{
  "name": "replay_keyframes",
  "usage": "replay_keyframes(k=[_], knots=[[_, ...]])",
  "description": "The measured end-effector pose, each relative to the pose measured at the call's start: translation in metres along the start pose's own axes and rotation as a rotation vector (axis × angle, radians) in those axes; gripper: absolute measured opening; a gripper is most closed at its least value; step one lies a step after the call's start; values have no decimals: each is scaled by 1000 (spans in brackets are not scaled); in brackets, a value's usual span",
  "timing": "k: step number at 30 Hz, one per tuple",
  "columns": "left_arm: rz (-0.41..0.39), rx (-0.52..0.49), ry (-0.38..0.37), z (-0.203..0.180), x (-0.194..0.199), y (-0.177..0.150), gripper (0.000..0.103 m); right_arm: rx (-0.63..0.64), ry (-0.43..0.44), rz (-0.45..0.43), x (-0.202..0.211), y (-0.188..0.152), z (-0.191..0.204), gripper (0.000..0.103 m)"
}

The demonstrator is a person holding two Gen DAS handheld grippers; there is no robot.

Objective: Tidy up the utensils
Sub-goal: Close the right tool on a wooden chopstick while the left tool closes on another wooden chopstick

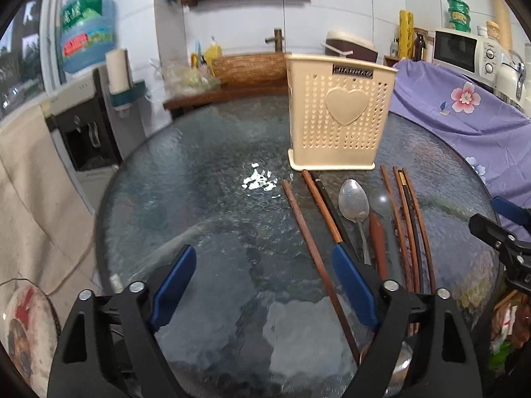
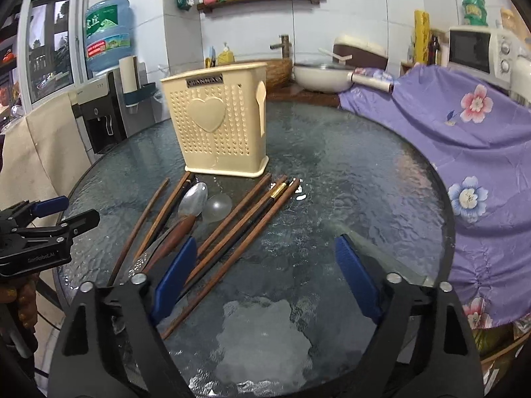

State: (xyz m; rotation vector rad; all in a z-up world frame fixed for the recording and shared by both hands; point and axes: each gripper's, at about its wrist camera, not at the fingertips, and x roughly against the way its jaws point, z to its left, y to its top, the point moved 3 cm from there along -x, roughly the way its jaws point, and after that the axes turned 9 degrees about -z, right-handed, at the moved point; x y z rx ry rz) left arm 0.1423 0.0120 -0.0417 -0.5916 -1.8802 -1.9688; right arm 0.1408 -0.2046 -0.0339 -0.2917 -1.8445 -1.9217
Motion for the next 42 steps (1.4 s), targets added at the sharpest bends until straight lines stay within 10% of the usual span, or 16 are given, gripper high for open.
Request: replay_keyframes(k=[22, 42], knots=[[200, 37, -85, -9, -89, 27, 47, -224, -69, 330, -128, 23, -24, 26], [267, 6, -45, -20, -122, 35, 34, -88, -113, 407, -153, 40, -12, 16]])
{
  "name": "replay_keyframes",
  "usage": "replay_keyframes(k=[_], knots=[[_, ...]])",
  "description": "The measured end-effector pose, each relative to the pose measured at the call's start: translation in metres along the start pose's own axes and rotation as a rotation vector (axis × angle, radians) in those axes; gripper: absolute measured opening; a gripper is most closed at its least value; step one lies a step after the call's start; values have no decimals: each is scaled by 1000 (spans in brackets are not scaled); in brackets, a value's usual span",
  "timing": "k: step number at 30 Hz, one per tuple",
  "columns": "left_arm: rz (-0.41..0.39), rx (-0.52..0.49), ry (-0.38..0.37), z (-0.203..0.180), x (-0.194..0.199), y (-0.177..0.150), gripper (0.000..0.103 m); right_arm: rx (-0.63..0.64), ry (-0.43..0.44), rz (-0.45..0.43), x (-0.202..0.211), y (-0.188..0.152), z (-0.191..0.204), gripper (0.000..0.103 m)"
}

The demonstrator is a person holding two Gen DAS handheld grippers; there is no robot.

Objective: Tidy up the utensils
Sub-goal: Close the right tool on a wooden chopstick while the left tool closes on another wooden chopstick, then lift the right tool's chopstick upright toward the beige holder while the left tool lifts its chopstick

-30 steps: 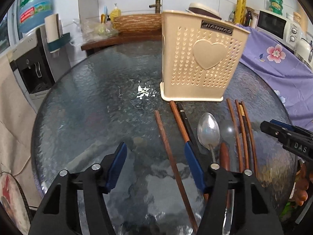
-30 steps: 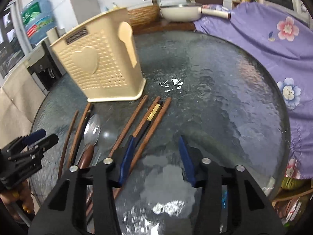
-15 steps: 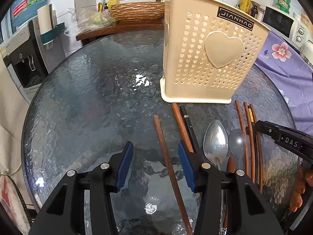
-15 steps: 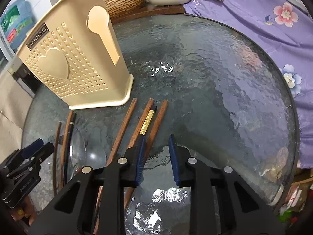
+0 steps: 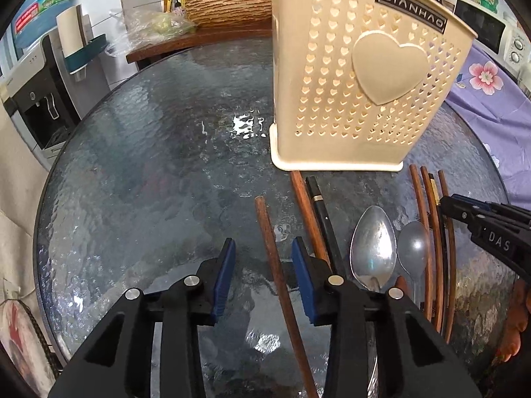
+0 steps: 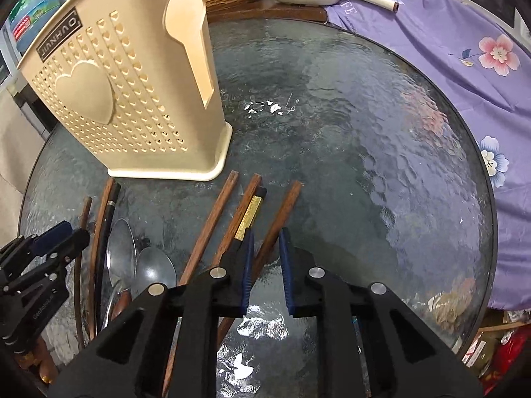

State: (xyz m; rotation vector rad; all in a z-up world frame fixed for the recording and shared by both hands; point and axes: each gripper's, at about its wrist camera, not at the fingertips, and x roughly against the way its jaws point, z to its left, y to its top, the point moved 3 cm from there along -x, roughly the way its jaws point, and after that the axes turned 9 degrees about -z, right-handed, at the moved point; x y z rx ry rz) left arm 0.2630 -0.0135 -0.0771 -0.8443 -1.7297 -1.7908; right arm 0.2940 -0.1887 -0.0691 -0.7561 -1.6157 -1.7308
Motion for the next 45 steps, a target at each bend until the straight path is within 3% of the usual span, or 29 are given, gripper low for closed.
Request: replay_keyframes(k=[8, 15, 19, 24, 29, 37, 45], knots=[[22, -19, 14, 1, -9, 8, 32, 11, -9, 38, -12, 13, 0, 16], [28, -30, 5, -1, -10, 9, 17, 1, -22, 12, -16, 12, 1, 7], [26, -28, 12, -4, -9, 8, 9, -21, -10, -3, -16, 8, -4, 7], [20, -13, 14, -5, -9, 6, 7, -43, 4, -22, -16, 6, -8, 7], [10, 25, -7, 5, -10, 9, 6, -81, 70, -78, -9, 4, -12, 7], [-94, 83, -59, 23, 21, 28, 6, -78, 192, -236, 30, 15, -13, 7], [-273, 127, -118, 36, 88, 48, 6, -18, 345, -399, 97, 34, -5, 7]])
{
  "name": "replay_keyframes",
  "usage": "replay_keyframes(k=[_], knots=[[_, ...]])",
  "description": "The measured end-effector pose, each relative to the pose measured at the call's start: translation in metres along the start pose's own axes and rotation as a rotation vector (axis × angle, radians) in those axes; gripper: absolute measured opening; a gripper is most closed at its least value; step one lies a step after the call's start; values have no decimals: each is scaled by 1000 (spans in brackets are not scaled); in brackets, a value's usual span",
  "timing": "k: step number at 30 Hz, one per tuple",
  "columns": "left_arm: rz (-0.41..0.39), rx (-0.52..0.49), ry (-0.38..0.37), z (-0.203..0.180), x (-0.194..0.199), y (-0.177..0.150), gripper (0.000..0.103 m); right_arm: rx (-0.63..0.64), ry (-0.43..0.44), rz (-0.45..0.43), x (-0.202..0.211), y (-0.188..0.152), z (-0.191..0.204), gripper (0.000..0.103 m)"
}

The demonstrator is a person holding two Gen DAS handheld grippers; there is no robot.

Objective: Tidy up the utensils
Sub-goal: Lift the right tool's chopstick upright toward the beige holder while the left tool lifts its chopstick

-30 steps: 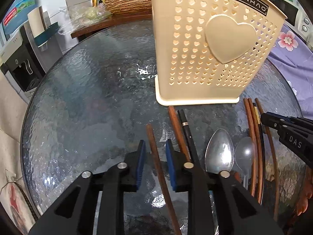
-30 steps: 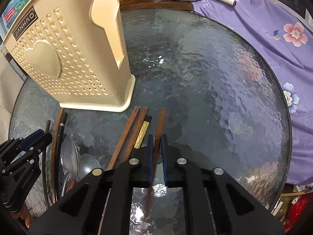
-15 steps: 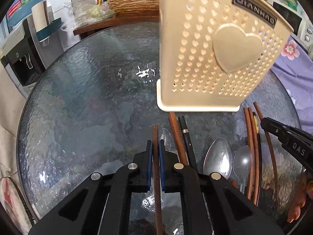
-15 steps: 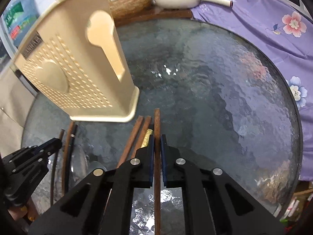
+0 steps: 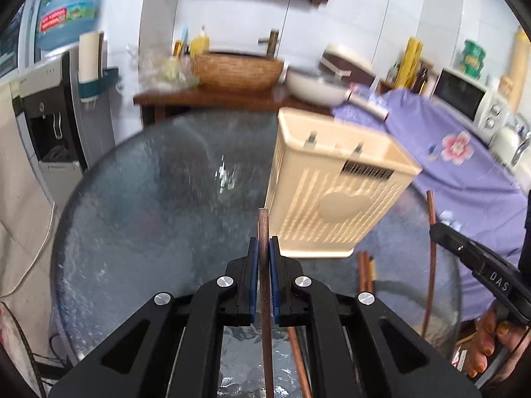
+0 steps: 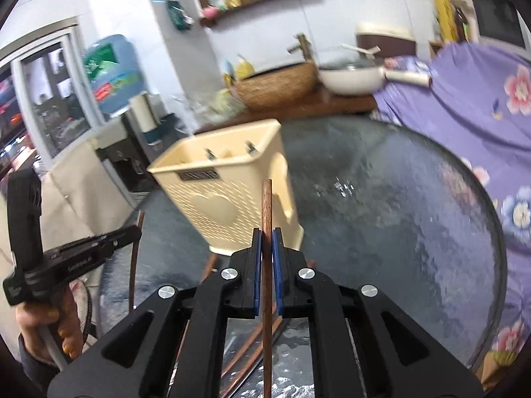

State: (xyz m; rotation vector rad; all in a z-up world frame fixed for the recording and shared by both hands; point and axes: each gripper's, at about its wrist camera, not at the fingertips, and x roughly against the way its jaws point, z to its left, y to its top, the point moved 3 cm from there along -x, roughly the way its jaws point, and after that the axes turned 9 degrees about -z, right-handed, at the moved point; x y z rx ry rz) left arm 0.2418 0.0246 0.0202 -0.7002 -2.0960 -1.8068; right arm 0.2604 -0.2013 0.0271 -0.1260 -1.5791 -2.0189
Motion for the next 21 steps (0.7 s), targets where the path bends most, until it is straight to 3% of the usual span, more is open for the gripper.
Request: replay_keyframes(k=[9, 21], knots=[[-104, -40, -33, -8, 46, 19, 6, 78, 72, -16, 41, 15, 17, 7], [-152, -77, -50, -13, 69, 30, 6, 126, 107, -36, 63, 23, 25, 7]])
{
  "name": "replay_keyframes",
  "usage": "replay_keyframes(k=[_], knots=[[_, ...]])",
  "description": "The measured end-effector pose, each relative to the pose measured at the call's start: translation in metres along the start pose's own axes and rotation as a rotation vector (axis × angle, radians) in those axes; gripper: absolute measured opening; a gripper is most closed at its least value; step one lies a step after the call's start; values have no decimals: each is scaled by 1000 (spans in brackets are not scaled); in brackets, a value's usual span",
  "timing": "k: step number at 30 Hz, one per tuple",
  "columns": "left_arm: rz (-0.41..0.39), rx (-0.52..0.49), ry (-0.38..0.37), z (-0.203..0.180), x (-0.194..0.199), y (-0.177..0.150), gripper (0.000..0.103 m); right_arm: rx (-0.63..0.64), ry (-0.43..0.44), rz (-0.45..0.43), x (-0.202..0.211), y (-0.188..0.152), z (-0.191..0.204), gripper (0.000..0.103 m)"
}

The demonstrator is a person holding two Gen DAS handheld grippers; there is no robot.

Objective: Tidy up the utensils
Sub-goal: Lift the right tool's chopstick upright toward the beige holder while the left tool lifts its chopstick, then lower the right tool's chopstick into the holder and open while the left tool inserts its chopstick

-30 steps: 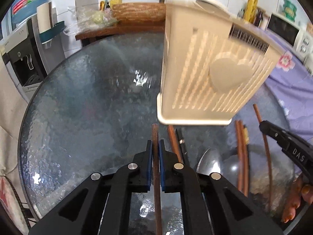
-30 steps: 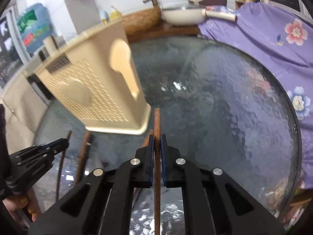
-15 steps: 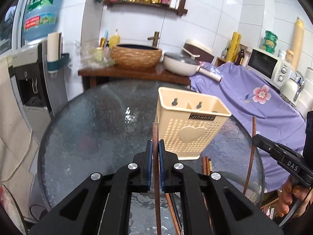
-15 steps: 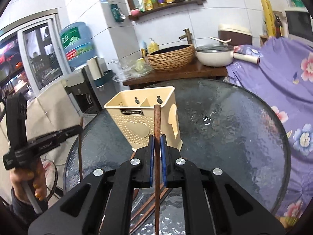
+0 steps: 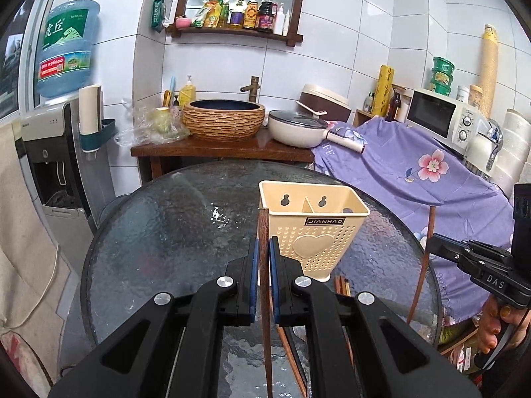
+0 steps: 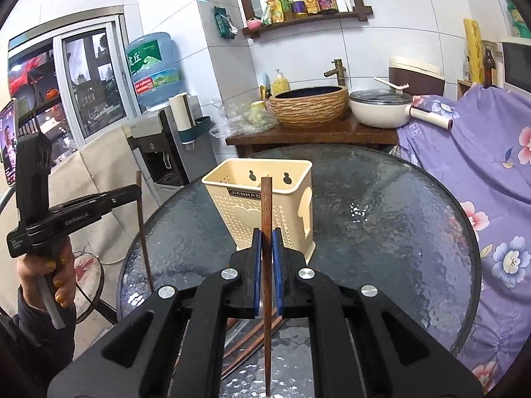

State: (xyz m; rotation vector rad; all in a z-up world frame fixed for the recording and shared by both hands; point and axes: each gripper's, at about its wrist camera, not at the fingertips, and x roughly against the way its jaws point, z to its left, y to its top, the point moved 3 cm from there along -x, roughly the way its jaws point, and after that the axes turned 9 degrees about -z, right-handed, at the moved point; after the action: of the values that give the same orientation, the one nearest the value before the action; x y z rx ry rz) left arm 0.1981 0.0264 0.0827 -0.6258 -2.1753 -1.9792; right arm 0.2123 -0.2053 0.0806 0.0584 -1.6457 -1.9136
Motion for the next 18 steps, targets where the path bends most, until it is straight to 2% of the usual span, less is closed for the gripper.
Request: replay_keyframes(k=[13, 18], knots=[[-73, -27, -15, -7, 13, 31, 6, 17, 37, -43, 6, 28, 10, 7], [-100, -26, -44, -11, 20, 53, 6, 57, 49, -65, 9, 48, 22, 7]])
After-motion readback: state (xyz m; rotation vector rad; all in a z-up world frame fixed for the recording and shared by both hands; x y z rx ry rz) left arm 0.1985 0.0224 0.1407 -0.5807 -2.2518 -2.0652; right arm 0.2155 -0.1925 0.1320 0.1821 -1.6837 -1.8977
